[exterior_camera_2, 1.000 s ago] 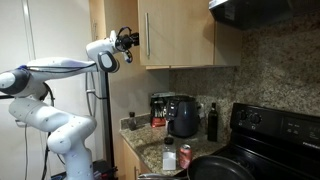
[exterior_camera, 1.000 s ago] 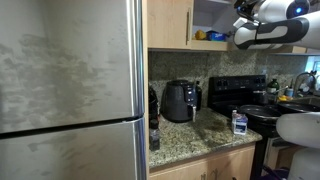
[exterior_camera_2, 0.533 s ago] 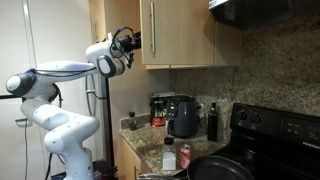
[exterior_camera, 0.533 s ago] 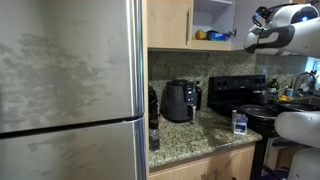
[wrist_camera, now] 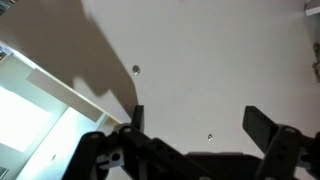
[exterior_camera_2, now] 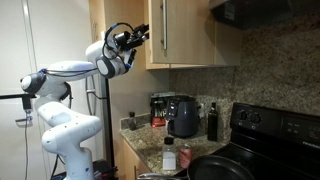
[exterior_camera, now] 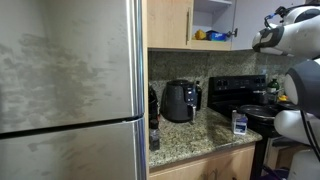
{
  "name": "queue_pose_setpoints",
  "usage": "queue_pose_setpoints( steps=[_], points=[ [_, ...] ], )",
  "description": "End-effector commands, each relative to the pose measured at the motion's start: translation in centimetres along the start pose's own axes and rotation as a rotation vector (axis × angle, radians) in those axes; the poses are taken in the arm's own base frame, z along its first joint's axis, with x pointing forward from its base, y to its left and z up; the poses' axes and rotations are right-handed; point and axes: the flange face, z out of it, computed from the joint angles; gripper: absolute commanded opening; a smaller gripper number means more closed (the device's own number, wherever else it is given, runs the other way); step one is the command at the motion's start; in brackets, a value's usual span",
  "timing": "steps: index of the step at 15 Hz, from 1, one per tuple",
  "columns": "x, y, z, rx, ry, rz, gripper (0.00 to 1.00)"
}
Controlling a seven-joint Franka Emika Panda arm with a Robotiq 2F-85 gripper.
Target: Open the top right cupboard door
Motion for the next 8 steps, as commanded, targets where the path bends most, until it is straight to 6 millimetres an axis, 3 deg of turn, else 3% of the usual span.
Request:
queue_pose_setpoints(
  steps=[1,4,8],
  points=[
    [0.4,1.7,1.3,-0.072,0.038,0.024,1.0],
    [-1.0,0.9,1.1,-0.057,-0.013,0.05,1.0],
    [-5.0,-3.3,-3.5,0.039,-0.229,0.136,1.0]
  ],
)
